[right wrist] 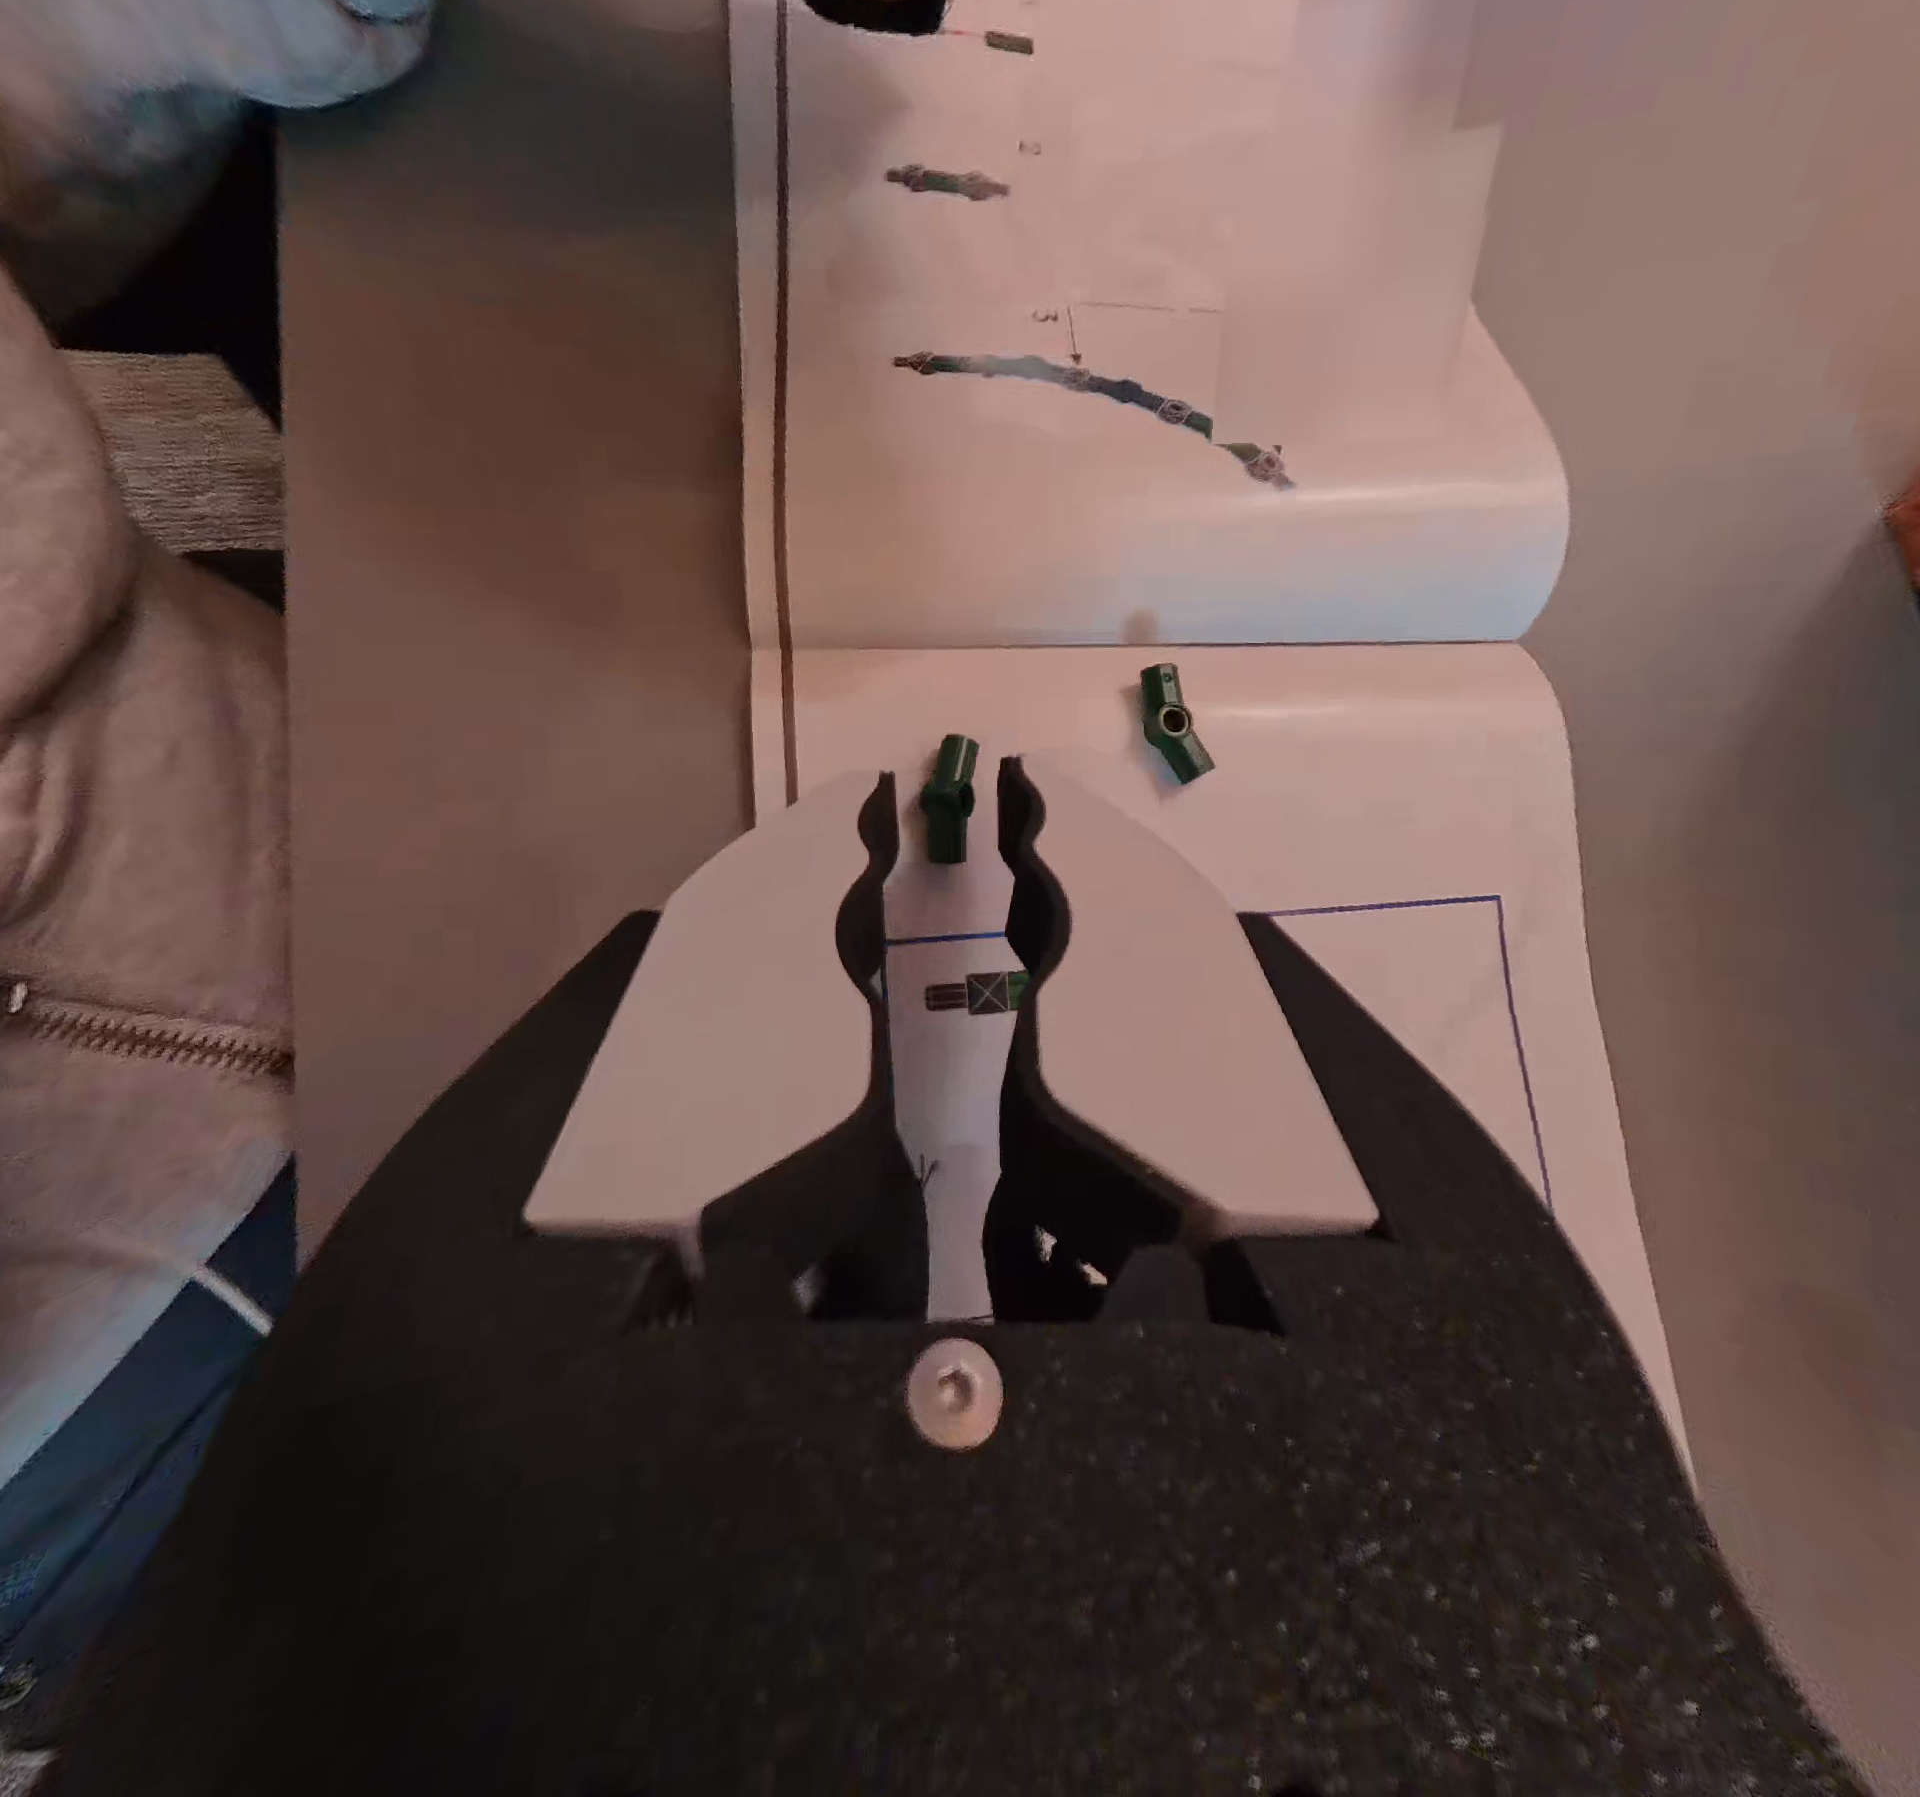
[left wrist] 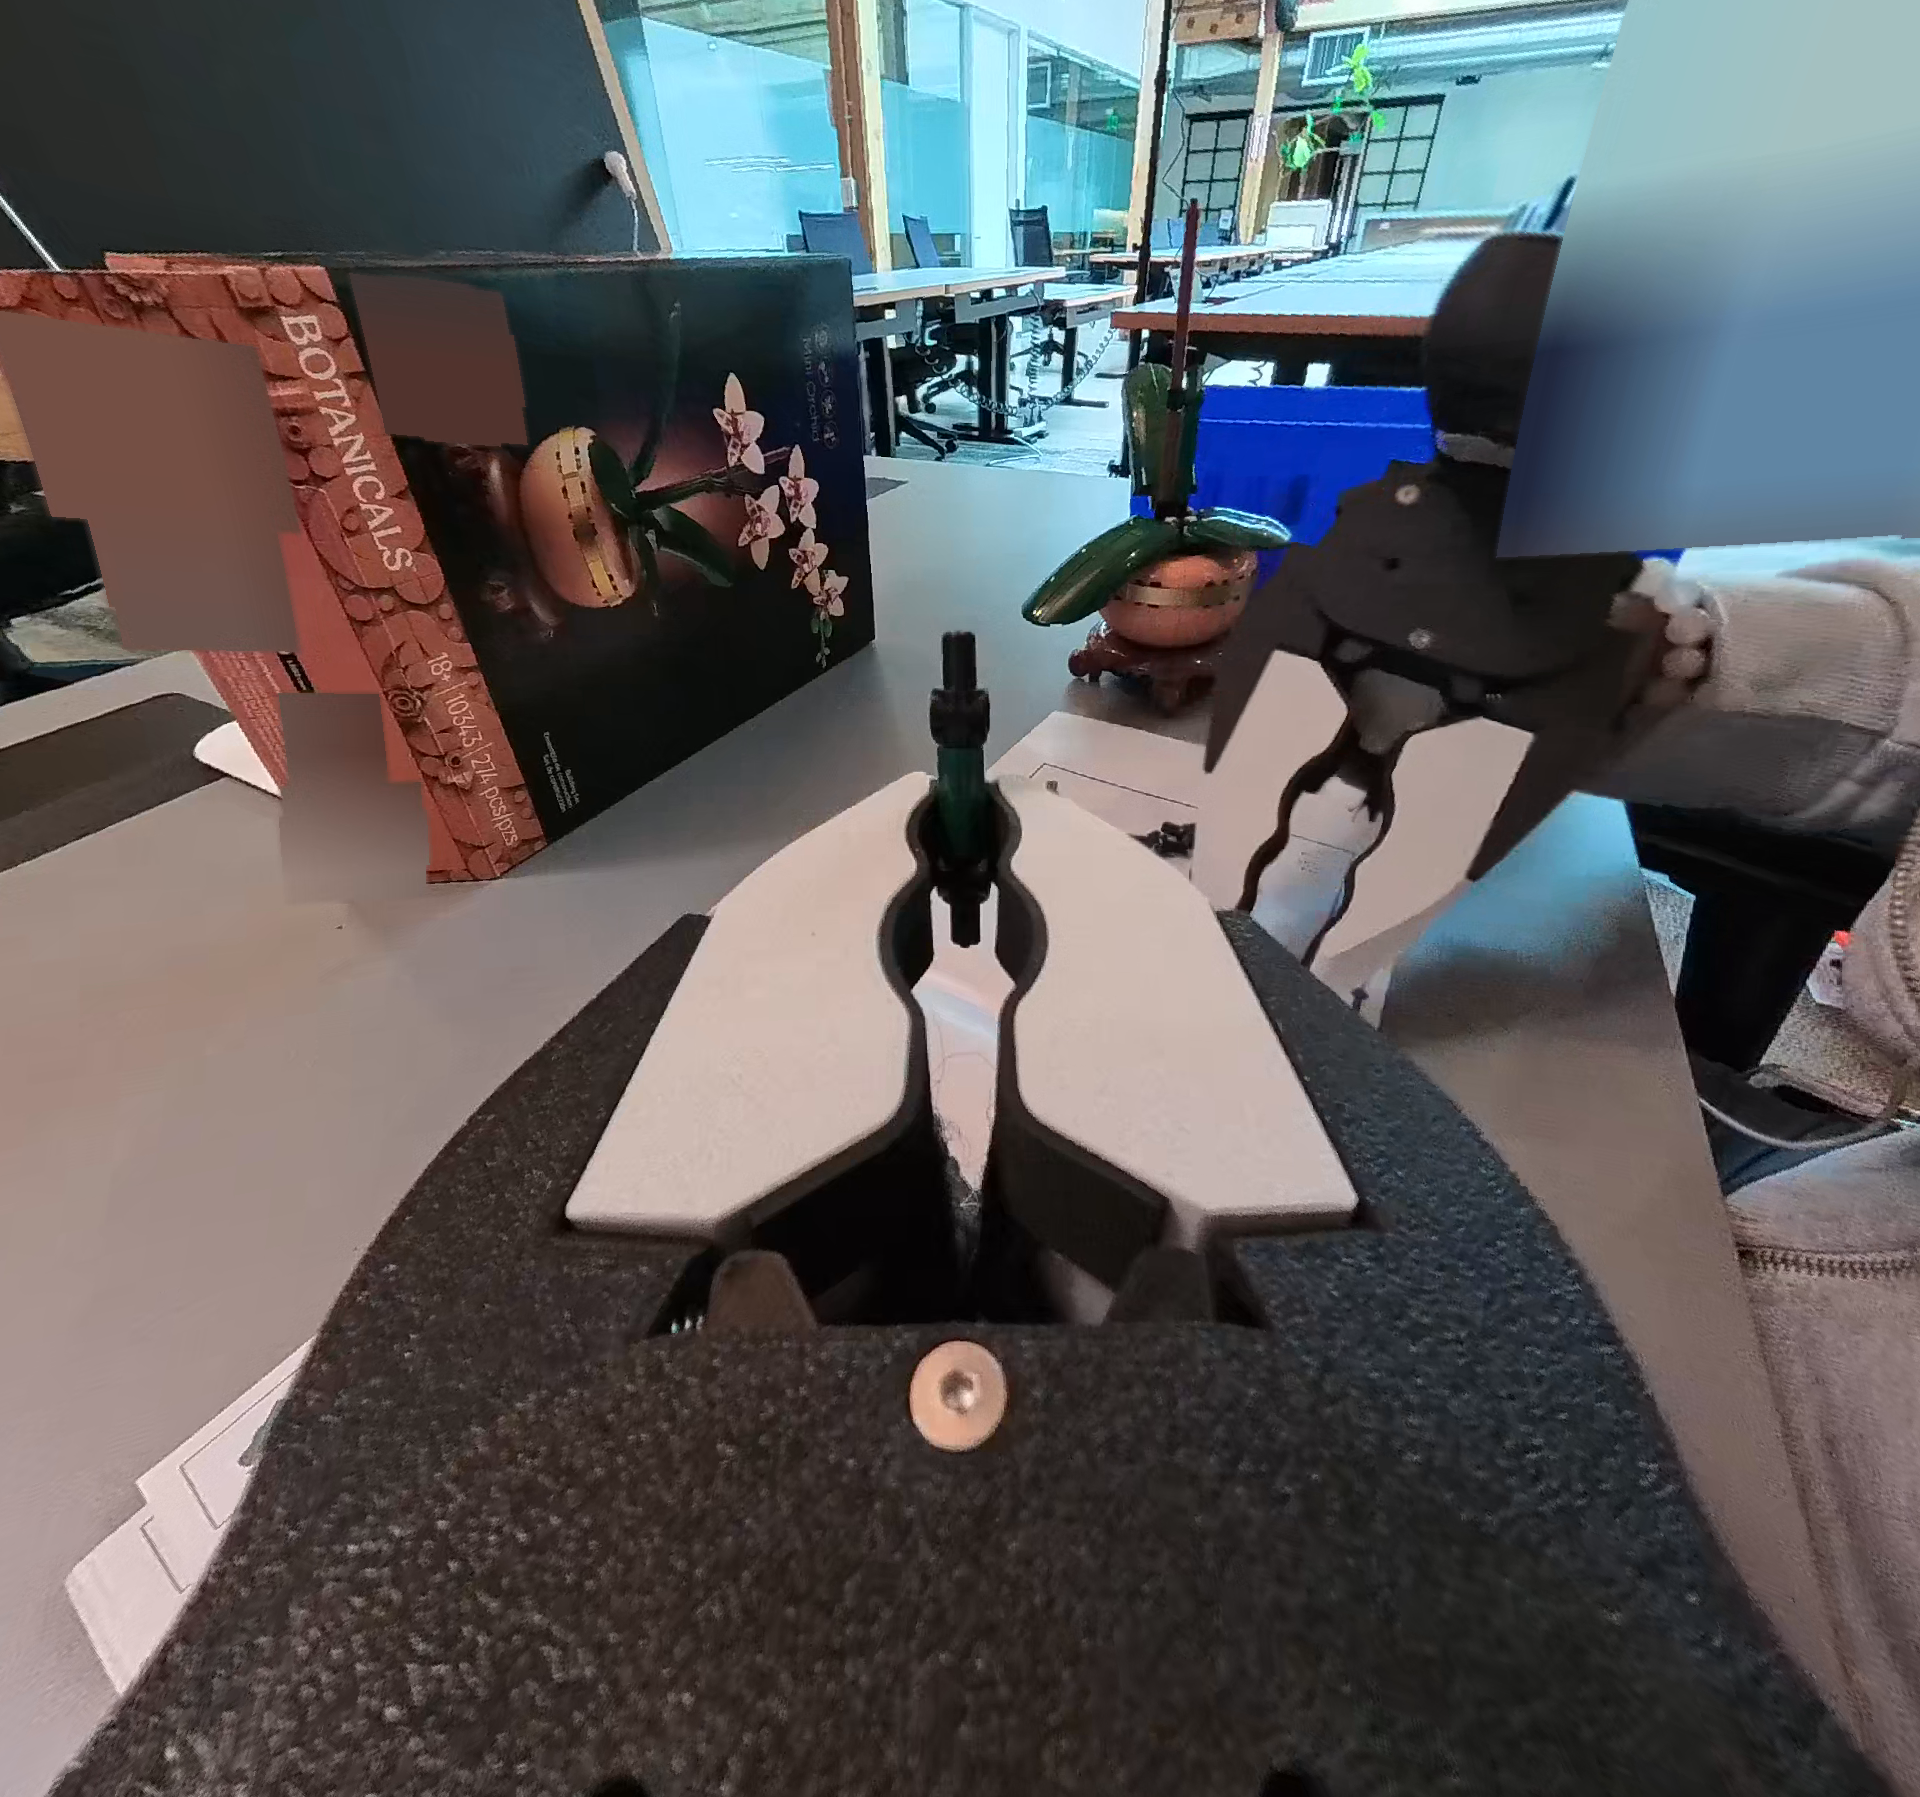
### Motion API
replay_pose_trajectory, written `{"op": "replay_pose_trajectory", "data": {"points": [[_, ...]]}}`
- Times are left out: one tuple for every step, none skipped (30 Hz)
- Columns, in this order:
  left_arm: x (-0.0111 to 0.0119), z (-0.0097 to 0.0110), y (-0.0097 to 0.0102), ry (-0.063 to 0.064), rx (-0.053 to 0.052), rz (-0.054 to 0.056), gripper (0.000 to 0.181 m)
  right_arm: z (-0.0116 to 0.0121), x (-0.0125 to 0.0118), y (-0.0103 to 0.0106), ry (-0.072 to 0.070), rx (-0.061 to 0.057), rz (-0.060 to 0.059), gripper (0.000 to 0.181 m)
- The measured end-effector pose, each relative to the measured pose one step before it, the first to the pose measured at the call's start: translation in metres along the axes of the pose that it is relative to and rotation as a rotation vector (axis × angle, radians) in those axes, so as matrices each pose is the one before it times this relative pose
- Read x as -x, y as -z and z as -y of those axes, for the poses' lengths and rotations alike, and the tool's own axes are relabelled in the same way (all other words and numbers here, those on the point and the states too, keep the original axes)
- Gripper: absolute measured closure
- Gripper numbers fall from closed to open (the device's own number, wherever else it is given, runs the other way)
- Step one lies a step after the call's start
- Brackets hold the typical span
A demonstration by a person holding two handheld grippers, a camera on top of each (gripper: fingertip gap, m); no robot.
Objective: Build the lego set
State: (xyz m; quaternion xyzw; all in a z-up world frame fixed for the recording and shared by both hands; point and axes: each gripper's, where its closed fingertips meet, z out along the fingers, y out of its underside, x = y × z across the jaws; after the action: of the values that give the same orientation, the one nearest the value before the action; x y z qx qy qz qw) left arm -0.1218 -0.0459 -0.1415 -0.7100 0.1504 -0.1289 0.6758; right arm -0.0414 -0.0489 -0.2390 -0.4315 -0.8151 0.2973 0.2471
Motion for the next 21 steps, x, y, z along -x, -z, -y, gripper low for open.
{"op": "replay_pose_trajectory", "data": {"points": [[-0.00067,-0.00045,-0.00040,-0.0032,0.0022,-0.0028,0.175,-0.00117,0.00073,-0.00122,0.0136,0.0044,-0.0218,0.165],[-0.00084,-0.00025,-0.00030,-0.0027,0.0022,-0.0035,0.176,-0.00322,0.00109,-0.00205,0.0167,0.0216,-0.0113,0.167],[-0.00059,-0.00031,-0.00025,-0.0023,0.0018,-0.0029,0.176,-0.00369,0.00057,-0.00276,0.0110,0.0248,-0.0057,0.167],[-0.00051,-0.00022,-0.00021,-0.0019,0.0011,-0.0017,0.176,-0.00214,-0.00043,-0.00270,0.0045,0.0133,-0.0029,0.168],[-0.00042,-0.00023,-0.00013,-0.0012,0.0012,-0.0020,0.176,0.00143,-0.00019,-0.00116,0.0005,-0.0134,0.0087,0.171],[-0.00057,-0.00025,-0.00025,-0.0011,0.0014,-0.0028,0.175,0.00035,-0.00152,-0.00050,-0.0043,-0.0043,0.0084,0.172],[-0.00064,-0.00030,-0.00013,-0.0019,0.0018,-0.0034,0.176,-0.00153,-0.00188,-0.00050,-0.0012,0.0099,0.0112,0.173],[-0.00114,-0.00040,-0.00019,-0.0030,0.0026,-0.0058,0.176,-0.00063,-0.00093,-0.00008,0.0041,0.0023,0.0163,0.174],[-0.00159,-0.00061,-0.00030,-0.0042,0.0037,-0.0089,0.176,0.00010,-0.00082,-0.00002,0.0049,-0.0029,0.0160,0.174],[-0.00158,-0.00058,-0.00042,-0.0054,0.0043,-0.0084,0.176,-0.00068,-0.00054,-0.00003,0.0009,0.0026,0.0197,0.174],[-0.00145,-0.00064,-0.00051,-0.0074,0.0050,-0.0065,0.175,-0.00042,0.00028,-0.00020,-0.0044,0.0016,0.0260,0.174],[-0.00214,-0.00104,-0.00066,-0.0116,0.0079,-0.0103,0.175,0.00053,0.00096,0.00086,-0.0030,-0.0018,0.0311,0.174],[-0.00307,-0.00146,-0.00072,-0.0176,0.0111,-0.0151,0.176,0.00239,0.00113,0.00319,-0.0049,-0.0084,0.0333,0.174],[-0.00295,-0.00120,-0.00109,-0.0217,0.0118,-0.0123,0.176,0.00536,-0.00020,0.00673,-0.0071,-0.0101,0.0254,0.174],[-0.00273,-0.00171,-0.00123,-0.0199,0.0144,-0.0090,0.176,0.00831,-0.00074,0.01010,0.0032,-0.0115,0.0184,0.174],[-0.00341,-0.00313,-0.00171,-0.0116,0.0236,-0.0151,0.176,0.00932,-0.00154,0.01229,0.0123,-0.0011,0.0129,0.174],[-0.00362,-0.00484,-0.00218,0.0007,0.0370,-0.0189,0.176,0.00814,-0.00222,0.01307,0.0153,0.0202,0.0102,0.175],[-0.00269,-0.00648,-0.00259,0.0111,0.0513,-0.0129,0.176,0.00602,-0.00157,0.01227,0.0143,0.0418,0.0179,0.174],[-0.00213,-0.00721,-0.00267,0.0124,0.0636,-0.0076,0.176,0.00491,-0.00323,0.01066,0.0119,0.0506,0.0071,0.175],[-0.00235,-0.00698,-0.00240,0.0057,0.0699,-0.0022,0.176,0.00404,-0.00346,0.00826,0.0145,0.0528,0.0040,0.175],[-0.00258,-0.00590,-0.00193,-0.0010,0.0687,0.0038,0.176,0.00365,-0.00174,0.00564,0.0209,0.0520,0.0121,0.175]]}}
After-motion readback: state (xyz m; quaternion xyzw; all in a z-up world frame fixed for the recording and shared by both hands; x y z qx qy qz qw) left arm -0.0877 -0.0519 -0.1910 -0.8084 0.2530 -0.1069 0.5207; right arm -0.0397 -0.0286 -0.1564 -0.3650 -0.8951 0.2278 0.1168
